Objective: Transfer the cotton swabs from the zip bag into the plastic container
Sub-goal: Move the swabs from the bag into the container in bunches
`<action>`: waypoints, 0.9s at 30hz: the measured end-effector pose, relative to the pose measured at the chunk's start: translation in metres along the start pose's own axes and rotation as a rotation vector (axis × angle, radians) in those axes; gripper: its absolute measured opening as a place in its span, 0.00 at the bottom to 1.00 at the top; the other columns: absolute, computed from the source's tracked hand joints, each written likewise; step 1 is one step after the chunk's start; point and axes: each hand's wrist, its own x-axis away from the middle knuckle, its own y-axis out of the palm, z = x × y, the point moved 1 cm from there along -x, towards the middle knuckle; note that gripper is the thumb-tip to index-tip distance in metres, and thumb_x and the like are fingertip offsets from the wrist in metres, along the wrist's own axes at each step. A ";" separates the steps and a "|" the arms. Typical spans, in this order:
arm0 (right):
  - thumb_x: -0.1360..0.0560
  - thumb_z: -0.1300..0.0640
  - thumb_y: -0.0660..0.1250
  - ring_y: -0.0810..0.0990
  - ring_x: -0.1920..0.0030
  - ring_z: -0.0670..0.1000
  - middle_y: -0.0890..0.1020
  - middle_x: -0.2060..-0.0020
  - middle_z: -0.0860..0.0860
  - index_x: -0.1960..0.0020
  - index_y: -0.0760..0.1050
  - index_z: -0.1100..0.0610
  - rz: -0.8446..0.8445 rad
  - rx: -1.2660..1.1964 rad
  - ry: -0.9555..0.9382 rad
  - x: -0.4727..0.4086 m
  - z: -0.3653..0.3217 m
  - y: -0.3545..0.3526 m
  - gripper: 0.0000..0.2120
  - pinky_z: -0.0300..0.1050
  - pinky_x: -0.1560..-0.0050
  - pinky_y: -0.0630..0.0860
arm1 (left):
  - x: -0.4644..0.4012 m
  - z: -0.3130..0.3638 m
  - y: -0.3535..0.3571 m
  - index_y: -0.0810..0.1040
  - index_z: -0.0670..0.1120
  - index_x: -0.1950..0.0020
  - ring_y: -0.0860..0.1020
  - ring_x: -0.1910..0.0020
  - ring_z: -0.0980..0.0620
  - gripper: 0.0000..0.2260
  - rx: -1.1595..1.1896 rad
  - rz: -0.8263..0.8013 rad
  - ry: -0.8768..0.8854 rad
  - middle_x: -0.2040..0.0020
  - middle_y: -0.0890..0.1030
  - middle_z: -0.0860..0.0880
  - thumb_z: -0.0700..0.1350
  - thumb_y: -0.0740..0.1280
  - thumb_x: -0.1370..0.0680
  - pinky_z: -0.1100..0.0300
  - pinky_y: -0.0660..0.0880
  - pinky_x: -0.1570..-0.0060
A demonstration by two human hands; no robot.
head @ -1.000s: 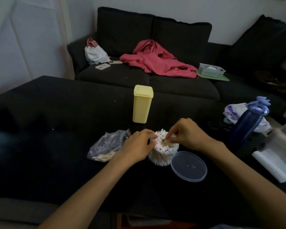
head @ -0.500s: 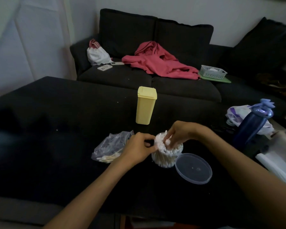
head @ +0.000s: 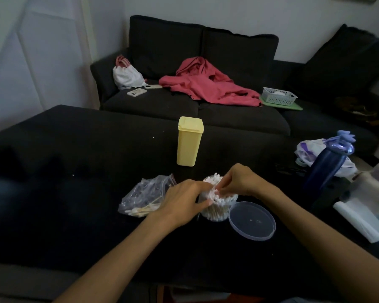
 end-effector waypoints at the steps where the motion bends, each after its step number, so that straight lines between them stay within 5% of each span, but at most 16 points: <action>1: 0.29 0.62 0.71 0.81 0.57 0.42 0.83 0.58 0.48 0.53 0.82 0.57 0.002 -0.003 -0.022 0.002 0.001 -0.003 0.05 0.35 0.58 0.76 | 0.001 0.000 0.000 0.74 0.58 0.38 0.75 0.42 0.59 0.13 -0.010 -0.012 0.024 0.43 0.78 0.57 0.52 0.65 0.22 0.54 0.76 0.45; 4: 0.28 0.60 0.71 0.80 0.56 0.41 0.84 0.53 0.48 0.52 0.81 0.54 0.116 -0.015 -0.062 0.012 0.011 -0.013 0.06 0.34 0.60 0.75 | 0.003 -0.002 0.002 0.74 0.55 0.41 0.73 0.40 0.57 0.10 -0.090 0.004 0.058 0.43 0.77 0.56 0.52 0.63 0.21 0.50 0.77 0.46; 8: 0.22 0.60 0.62 0.75 0.61 0.37 0.81 0.44 0.50 0.39 0.76 0.53 0.272 0.120 -0.164 0.024 0.022 0.009 0.13 0.30 0.60 0.72 | -0.003 0.000 0.005 0.69 0.52 0.31 0.66 0.31 0.54 0.18 -0.230 -0.023 0.041 0.31 0.70 0.53 0.54 0.60 0.20 0.51 0.72 0.38; 11: 0.18 0.57 0.53 0.75 0.42 0.41 0.73 0.33 0.48 0.29 0.66 0.52 0.205 0.193 -0.241 0.034 0.027 0.034 0.19 0.37 0.41 0.70 | -0.010 -0.001 0.009 0.63 0.51 0.26 0.60 0.27 0.53 0.21 -0.268 -0.035 0.024 0.27 0.65 0.53 0.54 0.57 0.19 0.52 0.70 0.36; 13: 0.18 0.55 0.50 0.61 0.28 0.45 0.62 0.26 0.47 0.24 0.57 0.51 0.194 0.267 -0.240 0.035 0.033 0.043 0.22 0.43 0.28 0.55 | -0.015 -0.003 0.011 0.61 0.50 0.25 0.57 0.25 0.52 0.22 -0.285 -0.059 0.011 0.25 0.62 0.53 0.53 0.56 0.18 0.51 0.69 0.35; 16: 0.17 0.52 0.48 0.49 0.24 0.43 0.53 0.23 0.45 0.23 0.51 0.50 0.171 0.380 -0.198 0.028 0.035 0.044 0.23 0.43 0.26 0.44 | -0.019 -0.005 0.009 0.58 0.49 0.24 0.54 0.24 0.51 0.24 -0.271 -0.125 0.002 0.24 0.60 0.51 0.52 0.58 0.19 0.50 0.66 0.32; 19: 0.18 0.56 0.51 0.60 0.27 0.46 0.62 0.26 0.49 0.26 0.61 0.53 0.146 0.283 -0.207 0.023 0.027 0.033 0.20 0.41 0.29 0.55 | -0.014 -0.005 0.002 0.58 0.50 0.24 0.54 0.24 0.53 0.25 -0.245 -0.060 -0.013 0.23 0.59 0.53 0.50 0.61 0.20 0.52 0.63 0.30; 22: 0.20 0.60 0.57 0.73 0.37 0.48 0.76 0.36 0.50 0.36 0.75 0.53 0.369 0.151 -0.263 0.023 0.018 0.026 0.15 0.40 0.40 0.68 | 0.004 -0.011 -0.017 0.65 0.54 0.27 0.61 0.28 0.58 0.21 -0.132 0.162 -0.075 0.27 0.66 0.56 0.48 0.62 0.20 0.58 0.64 0.32; 24: 0.22 0.60 0.59 0.74 0.40 0.47 0.78 0.41 0.47 0.40 0.77 0.51 0.546 0.067 -0.319 0.024 0.008 0.030 0.14 0.40 0.42 0.70 | 0.023 -0.022 -0.033 0.70 0.56 0.31 0.67 0.34 0.60 0.17 -0.070 0.293 -0.154 0.33 0.71 0.58 0.47 0.63 0.20 0.59 0.69 0.36; 27: 0.22 0.59 0.61 0.74 0.44 0.40 0.79 0.45 0.43 0.42 0.78 0.48 0.544 -0.004 -0.409 0.020 -0.014 0.050 0.12 0.36 0.43 0.71 | 0.050 -0.044 -0.051 0.74 0.56 0.38 0.73 0.44 0.62 0.13 -0.013 0.398 -0.294 0.44 0.74 0.59 0.47 0.65 0.22 0.66 0.72 0.50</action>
